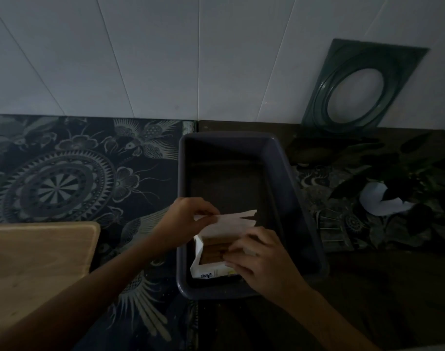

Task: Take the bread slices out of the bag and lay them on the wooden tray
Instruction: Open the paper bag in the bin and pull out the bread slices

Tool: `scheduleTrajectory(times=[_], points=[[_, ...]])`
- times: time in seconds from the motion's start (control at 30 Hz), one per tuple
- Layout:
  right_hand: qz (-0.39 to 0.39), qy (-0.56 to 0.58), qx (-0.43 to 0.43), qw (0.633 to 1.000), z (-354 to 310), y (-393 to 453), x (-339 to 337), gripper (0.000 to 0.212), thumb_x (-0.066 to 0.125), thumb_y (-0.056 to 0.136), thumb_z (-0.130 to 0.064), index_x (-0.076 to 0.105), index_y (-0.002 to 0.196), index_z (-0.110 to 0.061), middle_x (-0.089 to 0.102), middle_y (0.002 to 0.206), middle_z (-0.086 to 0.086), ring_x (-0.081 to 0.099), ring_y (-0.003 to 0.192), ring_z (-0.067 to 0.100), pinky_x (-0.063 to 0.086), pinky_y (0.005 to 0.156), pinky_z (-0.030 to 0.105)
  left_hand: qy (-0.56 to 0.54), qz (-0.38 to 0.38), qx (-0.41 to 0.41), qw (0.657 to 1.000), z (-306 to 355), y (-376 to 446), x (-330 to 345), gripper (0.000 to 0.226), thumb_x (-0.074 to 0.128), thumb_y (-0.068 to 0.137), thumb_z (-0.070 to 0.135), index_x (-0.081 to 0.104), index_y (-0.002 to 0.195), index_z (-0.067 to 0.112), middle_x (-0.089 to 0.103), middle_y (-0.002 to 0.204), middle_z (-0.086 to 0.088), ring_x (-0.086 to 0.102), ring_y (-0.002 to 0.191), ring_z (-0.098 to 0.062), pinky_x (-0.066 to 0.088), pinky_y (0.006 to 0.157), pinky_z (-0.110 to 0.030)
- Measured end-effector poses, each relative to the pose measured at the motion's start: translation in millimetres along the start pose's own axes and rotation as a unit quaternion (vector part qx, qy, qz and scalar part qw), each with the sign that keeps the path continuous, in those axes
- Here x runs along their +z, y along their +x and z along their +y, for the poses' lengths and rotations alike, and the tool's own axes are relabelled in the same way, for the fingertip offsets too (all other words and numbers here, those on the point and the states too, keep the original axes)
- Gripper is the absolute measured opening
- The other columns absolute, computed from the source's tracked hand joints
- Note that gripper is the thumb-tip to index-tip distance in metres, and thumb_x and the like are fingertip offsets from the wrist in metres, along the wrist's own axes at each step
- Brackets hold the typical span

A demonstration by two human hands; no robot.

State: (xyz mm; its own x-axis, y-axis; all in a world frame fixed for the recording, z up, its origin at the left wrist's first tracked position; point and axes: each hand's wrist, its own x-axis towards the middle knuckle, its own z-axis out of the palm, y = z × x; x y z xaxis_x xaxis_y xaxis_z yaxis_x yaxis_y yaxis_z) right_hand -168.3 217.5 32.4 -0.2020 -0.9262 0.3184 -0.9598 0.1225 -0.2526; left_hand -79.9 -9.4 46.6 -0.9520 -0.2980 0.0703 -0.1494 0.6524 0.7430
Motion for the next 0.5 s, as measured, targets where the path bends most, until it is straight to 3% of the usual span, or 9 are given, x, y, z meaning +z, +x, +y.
scheduleTrajectory(times=[0.17, 0.27, 0.5], points=[[-0.038, -0.001, -0.027, 0.999, -3.3, -7.4, -7.0, 0.022, 0.060, 0.095, -0.037, 0.080, 0.098, -0.028, 0.076, 0.094, -0.014, 0.060, 0.101, 0.011, 0.042, 0.087, 0.029, 0.023, 0.029, 0.020, 0.999, -5.7, 4.5, -0.7, 0.014, 0.074, 0.087, 0.019, 0.080, 0.099, 0.021, 0.074, 0.094, 0.009, 0.068, 0.085, -0.003, 0.057, 0.082, -0.027], [-0.066, -0.014, -0.040, 0.997, -8.8, -11.8, -12.2, 0.025, 0.056, 0.095, -0.039, 0.079, 0.095, -0.030, 0.075, 0.090, -0.014, 0.055, 0.096, 0.008, 0.035, 0.085, 0.025, 0.042, 0.042, 0.040, 0.997, -7.9, 4.3, -0.3, 0.015, 0.073, 0.087, 0.019, 0.081, 0.101, 0.022, 0.073, 0.094, 0.011, 0.067, 0.082, 0.000, 0.059, 0.079, -0.030], [-0.105, -0.007, -0.063, 0.992, -15.4, -30.2, -15.6, 0.017, 0.061, 0.091, -0.041, 0.074, 0.094, -0.031, 0.075, 0.088, -0.014, 0.059, 0.093, 0.007, 0.036, 0.085, 0.025, 0.147, 0.051, 0.096, 0.983, -9.2, 7.4, -2.9, 0.016, 0.068, 0.092, 0.016, 0.079, 0.104, 0.020, 0.071, 0.097, 0.004, 0.069, 0.080, -0.013, 0.058, 0.067, -0.033]])
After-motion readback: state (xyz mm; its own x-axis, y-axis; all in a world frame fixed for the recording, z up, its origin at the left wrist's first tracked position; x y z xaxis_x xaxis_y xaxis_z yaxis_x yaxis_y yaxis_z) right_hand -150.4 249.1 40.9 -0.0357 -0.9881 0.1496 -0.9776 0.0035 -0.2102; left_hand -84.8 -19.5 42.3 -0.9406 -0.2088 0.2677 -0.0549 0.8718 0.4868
